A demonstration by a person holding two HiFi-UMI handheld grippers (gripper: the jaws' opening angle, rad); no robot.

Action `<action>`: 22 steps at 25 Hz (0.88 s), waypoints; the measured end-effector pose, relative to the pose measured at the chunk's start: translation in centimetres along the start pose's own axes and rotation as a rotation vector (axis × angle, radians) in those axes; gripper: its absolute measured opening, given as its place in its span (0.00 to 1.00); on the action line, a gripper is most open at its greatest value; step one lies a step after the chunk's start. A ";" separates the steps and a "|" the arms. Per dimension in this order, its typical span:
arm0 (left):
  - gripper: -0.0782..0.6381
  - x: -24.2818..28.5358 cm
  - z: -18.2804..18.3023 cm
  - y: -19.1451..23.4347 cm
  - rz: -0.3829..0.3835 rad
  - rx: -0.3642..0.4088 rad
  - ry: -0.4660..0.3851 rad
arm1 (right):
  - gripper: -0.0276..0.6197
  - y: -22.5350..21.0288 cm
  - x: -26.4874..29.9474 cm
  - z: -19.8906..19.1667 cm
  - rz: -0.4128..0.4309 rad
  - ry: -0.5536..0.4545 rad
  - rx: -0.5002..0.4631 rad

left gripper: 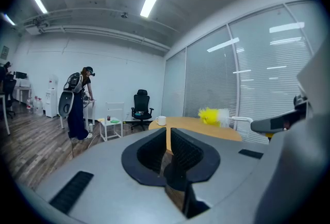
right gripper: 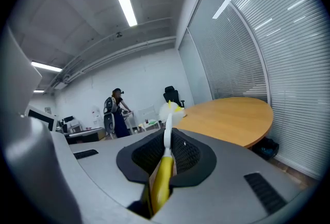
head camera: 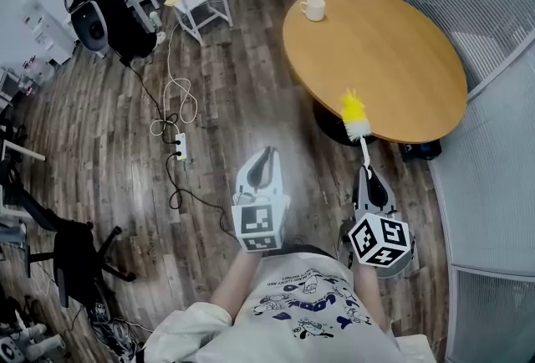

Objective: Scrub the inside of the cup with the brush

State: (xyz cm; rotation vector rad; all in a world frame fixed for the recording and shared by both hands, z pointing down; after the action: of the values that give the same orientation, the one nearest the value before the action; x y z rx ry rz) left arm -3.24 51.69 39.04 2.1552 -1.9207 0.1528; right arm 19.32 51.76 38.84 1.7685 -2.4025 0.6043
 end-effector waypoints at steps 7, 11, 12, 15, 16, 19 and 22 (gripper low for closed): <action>0.16 -0.4 -1.2 -0.8 0.040 -0.012 0.009 | 0.12 -1.1 0.1 -0.4 0.036 0.017 -0.007; 0.16 -0.7 -1.5 -1.1 0.059 -0.020 0.016 | 0.12 -1.6 0.3 -0.4 0.053 0.028 -0.006; 0.16 -0.7 -1.5 -1.1 0.064 -0.020 0.018 | 0.12 -1.7 0.4 -0.4 0.055 0.030 -0.004; 0.16 -0.6 -1.6 -0.7 0.082 -0.021 0.024 | 0.12 -1.9 1.0 -0.4 0.064 0.038 0.004; 0.16 -0.5 -1.7 -0.5 0.087 -0.022 0.027 | 0.12 -1.8 1.2 -0.5 0.067 0.041 0.006; 0.16 0.0 -1.9 0.1 0.097 -0.024 0.034 | 0.12 -1.6 2.1 -0.6 0.073 0.050 0.009; 0.16 1.1 -1.9 1.0 0.099 -0.029 0.039 | 0.12 -1.3 3.5 -0.4 0.074 0.053 0.012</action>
State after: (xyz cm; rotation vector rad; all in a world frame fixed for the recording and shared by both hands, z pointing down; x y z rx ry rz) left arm -3.91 51.00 41.22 2.0252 -1.9955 0.1830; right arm 19.34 48.45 40.65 1.6523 -2.4432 0.6668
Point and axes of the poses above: the fingertips, and each gripper's own axes: x forward along the fingers, y to its left, z out of its top, the point moved 4 cm from there along -x, backward along the fingers, and after that the axes turned 3 degrees about y, right-handed, at the moved point
